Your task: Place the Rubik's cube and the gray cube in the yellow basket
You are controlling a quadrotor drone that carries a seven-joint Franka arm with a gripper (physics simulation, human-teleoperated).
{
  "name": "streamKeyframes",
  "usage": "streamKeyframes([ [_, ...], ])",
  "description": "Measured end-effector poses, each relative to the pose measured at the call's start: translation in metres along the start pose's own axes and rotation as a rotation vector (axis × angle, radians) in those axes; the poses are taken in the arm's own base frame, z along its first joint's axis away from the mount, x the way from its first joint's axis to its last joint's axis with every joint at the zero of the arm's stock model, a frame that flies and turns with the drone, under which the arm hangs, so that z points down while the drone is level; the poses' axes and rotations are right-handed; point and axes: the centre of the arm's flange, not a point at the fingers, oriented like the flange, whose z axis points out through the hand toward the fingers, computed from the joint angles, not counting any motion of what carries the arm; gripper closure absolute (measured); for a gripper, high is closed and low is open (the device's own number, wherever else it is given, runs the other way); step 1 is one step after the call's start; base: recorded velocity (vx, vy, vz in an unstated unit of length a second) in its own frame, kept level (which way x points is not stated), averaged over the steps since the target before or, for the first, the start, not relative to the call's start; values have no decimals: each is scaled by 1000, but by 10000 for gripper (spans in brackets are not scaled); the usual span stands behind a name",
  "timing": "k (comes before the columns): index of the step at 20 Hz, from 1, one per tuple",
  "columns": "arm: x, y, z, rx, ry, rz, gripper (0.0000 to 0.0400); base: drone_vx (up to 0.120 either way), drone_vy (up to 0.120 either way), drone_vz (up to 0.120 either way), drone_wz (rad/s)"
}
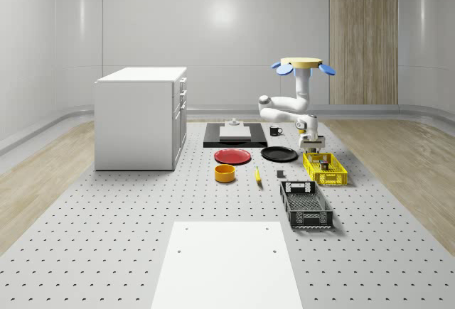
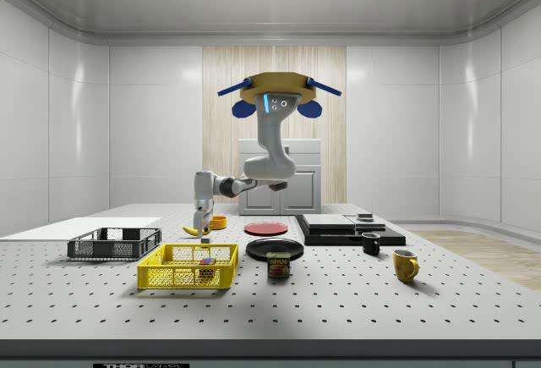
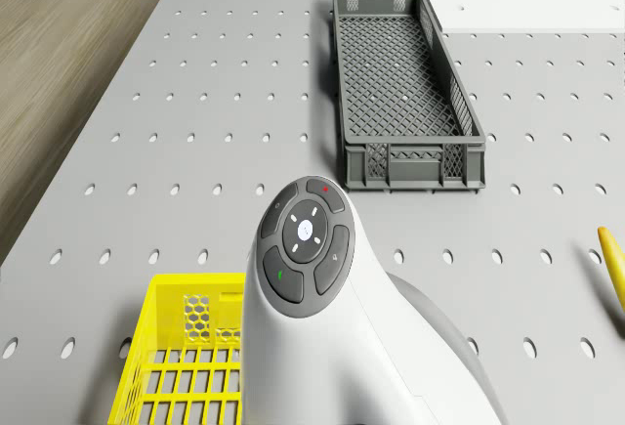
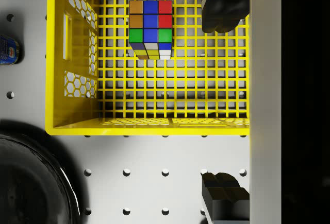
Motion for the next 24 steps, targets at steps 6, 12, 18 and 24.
streamKeyframes([
  [6,0,0,0,0,0,0,0,100,-120,0,0],
  [12,0,0,0,0,0,0,0,53,-120,0,0],
  [18,0,0,0,0,0,0,0,0,-120,0,0],
  [24,0,0,0,0,0,0,0,0,-120,-120,0],
])
